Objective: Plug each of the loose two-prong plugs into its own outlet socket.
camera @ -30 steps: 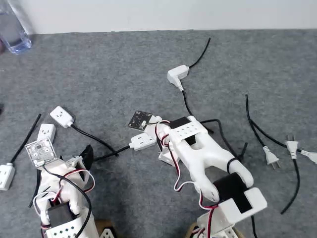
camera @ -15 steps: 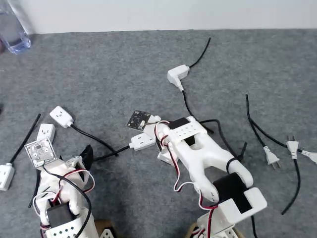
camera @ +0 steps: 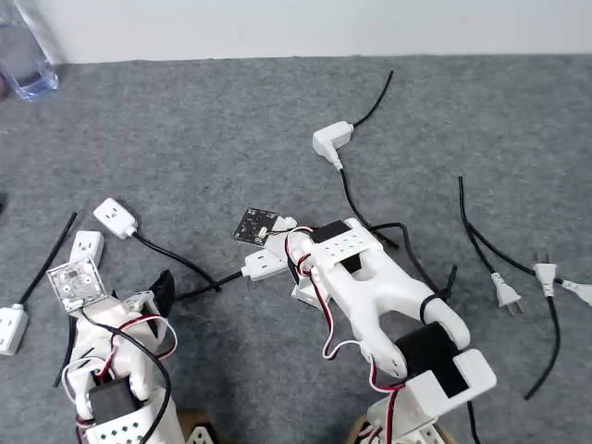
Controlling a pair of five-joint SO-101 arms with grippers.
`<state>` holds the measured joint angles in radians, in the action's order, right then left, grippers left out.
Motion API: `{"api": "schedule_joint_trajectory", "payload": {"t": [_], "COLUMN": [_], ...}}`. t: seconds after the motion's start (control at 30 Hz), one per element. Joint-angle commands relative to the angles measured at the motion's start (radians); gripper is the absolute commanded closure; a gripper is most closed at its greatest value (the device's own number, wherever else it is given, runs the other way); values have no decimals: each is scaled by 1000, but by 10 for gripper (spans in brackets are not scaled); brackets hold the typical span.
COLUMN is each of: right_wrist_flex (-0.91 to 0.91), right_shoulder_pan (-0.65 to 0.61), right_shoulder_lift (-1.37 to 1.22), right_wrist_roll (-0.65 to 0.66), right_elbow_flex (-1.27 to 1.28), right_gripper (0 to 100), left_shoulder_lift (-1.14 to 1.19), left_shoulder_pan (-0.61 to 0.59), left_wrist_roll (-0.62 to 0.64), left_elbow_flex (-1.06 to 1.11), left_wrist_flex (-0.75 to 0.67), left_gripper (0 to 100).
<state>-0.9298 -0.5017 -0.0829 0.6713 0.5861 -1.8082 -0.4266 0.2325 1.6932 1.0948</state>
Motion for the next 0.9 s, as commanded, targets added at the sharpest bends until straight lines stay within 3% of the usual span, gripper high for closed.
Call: {"api": "schedule_joint_trajectory", "payload": {"t": [0.0, 0.2, 0.6, 0.67, 0.87], "right_wrist_flex": [27, 25, 27, 27, 18], "right_shoulder_pan": [-21, -16, -15, -22, -22], "right_shoulder_lift": [-5, -5, -4, -4, 8], "right_wrist_roll": [9, 3, -32, -84, -34], "right_elbow_flex": [-40, -37, -11, -11, 3], "right_gripper": [788, 989, 990, 991, 991], "left_shoulder_lift": [-11, -11, -12, -12, -12], "left_shoulder_pan": [-5, 0, 75, 118, 293], "left_wrist_roll": [-3, -3, 14, 126, 629], "left_elbow_flex": [-10, -10, -12, -12, -12], "left_wrist_flex": [-17, -17, -21, -46, -209], "left_gripper": [680, 680, 682, 682, 682]}}
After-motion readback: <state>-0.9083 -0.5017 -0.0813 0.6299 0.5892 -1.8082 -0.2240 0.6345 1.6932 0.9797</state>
